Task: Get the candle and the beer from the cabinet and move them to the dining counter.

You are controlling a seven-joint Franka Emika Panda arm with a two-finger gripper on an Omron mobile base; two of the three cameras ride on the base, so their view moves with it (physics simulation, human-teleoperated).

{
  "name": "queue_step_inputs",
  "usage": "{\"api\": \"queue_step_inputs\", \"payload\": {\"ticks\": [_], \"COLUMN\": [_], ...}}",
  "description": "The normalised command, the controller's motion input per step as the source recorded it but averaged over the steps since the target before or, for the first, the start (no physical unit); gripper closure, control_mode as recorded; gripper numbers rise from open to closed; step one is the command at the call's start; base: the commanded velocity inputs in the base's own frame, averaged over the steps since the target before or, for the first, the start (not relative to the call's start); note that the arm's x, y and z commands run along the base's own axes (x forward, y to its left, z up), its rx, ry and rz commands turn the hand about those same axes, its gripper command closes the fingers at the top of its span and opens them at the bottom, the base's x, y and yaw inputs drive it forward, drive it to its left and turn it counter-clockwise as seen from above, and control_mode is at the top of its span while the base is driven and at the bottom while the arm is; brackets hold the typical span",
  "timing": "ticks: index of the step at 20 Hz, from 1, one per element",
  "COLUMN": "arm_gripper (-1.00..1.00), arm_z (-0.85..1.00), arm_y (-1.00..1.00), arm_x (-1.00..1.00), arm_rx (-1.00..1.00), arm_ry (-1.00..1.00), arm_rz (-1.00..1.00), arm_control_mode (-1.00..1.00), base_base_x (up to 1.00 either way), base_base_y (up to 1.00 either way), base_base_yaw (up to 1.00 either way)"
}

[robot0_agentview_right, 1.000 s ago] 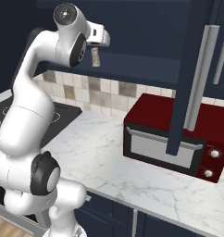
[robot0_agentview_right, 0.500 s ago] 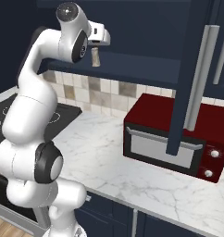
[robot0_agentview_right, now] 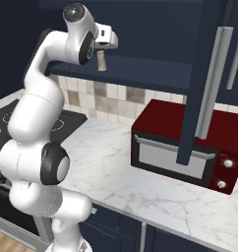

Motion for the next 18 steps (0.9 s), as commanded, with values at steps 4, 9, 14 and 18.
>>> {"api": "queue_step_inputs", "payload": {"ticks": [4, 9, 14, 18], "arm_gripper": [-1.0, -1.0, -1.0, -1.0], "arm_z": [-0.06, -0.11, -0.18, -0.18], "arm_y": [0.0, 0.0, 0.0, 0.0], "arm_x": [0.21, 0.19, 0.18, 0.16], "arm_rx": [0.0, 0.0, 0.0, 0.0], "arm_ry": [0.01, 0.02, 0.03, 0.02], "arm_rz": [0.0, 0.0, 0.0, 0.0], "arm_control_mode": [-1.0, -1.0, -1.0, -1.0], "base_base_x": [0.0, 0.0, 0.0, 0.0], "base_base_y": [0.0, 0.0, 0.0, 0.0], "base_base_yaw": [0.0, 0.0, 0.0, 0.0]}}
